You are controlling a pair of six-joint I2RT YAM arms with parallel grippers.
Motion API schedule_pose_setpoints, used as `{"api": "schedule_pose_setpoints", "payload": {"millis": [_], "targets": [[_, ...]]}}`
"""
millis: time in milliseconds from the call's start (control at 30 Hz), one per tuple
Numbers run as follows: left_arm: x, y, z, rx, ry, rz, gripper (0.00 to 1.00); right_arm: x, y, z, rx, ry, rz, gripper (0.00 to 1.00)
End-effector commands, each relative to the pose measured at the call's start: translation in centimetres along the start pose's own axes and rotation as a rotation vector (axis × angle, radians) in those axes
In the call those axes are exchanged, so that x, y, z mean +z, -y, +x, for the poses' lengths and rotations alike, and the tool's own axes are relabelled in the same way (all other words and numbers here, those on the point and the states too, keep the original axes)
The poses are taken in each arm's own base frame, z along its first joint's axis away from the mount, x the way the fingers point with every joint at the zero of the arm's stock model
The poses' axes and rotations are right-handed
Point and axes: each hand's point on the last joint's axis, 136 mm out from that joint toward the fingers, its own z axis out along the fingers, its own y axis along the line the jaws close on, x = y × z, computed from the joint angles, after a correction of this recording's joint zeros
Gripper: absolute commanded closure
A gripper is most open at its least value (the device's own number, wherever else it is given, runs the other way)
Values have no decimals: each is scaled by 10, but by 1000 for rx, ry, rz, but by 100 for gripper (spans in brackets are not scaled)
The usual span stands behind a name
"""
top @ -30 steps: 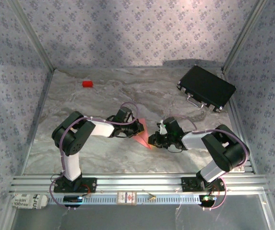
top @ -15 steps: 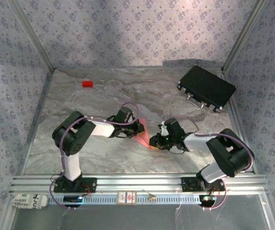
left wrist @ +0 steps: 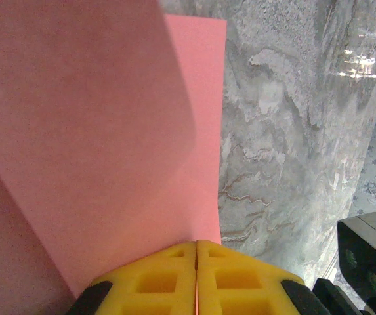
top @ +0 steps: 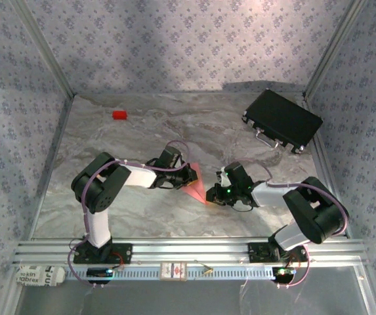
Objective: Fold a paper plane with a square sheet of paper (pick it up from the middle)
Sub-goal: Fourth fold the wing at the center of the table.
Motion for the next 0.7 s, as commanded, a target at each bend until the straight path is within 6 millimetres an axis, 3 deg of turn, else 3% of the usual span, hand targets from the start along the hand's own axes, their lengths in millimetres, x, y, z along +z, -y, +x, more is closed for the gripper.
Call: {"api": "schedule_pose_setpoints", "payload": {"millis": [0, 333, 667], "targets": [[7, -35, 7, -37, -20, -104, 92, 1, 23, 20, 41, -60, 73, 91], [6, -35, 7, -40, -18, -104, 91, -4, 20, 24, 24, -72, 64, 87], [5, -37, 6, -42, -17, -108, 91, -5, 27, 33, 21, -100, 82, 93]]}}
